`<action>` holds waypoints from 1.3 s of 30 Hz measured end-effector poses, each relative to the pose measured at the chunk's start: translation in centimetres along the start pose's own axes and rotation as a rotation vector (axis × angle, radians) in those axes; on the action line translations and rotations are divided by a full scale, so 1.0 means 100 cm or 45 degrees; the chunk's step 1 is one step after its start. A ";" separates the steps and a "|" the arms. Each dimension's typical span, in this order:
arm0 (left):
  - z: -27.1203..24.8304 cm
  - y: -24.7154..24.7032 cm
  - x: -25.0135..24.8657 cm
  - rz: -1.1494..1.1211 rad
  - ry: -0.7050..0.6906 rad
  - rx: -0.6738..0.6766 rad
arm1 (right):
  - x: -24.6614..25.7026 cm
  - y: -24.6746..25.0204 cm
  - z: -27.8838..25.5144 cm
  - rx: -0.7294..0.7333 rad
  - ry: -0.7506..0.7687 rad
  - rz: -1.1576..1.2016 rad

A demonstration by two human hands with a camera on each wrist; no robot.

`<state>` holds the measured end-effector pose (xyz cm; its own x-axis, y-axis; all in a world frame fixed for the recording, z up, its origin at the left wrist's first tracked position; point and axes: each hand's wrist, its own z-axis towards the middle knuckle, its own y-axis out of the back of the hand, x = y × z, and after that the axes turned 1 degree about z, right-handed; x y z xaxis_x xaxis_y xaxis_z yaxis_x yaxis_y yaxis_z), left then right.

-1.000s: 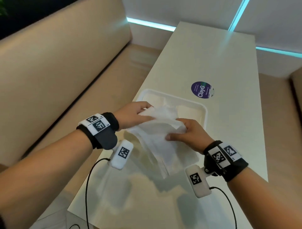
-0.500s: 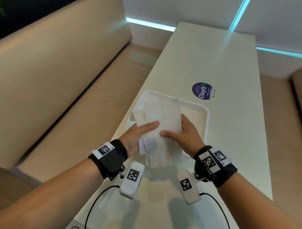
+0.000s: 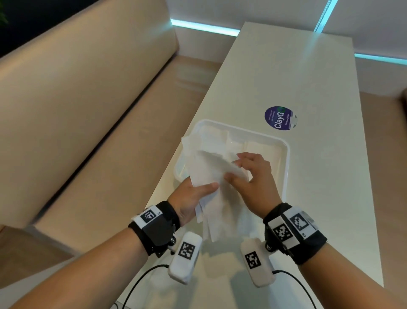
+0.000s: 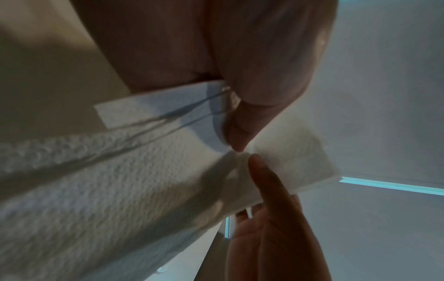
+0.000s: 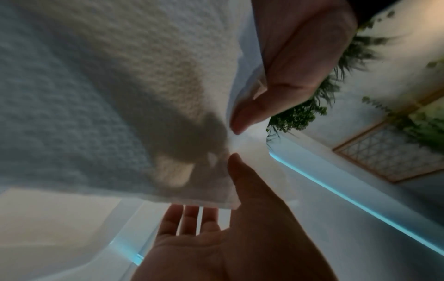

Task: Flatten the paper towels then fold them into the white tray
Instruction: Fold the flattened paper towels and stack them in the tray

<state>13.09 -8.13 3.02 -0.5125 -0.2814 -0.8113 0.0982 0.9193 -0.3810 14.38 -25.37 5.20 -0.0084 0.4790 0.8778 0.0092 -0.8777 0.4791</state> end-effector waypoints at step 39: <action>0.009 0.003 -0.009 -0.034 0.047 -0.077 | 0.016 0.005 0.022 0.175 -0.263 0.408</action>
<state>14.38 -7.85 3.24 -0.5455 -0.2970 -0.7837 0.0331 0.9268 -0.3742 16.52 -24.96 6.87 0.2178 0.1857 0.9582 0.1124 -0.9800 0.1644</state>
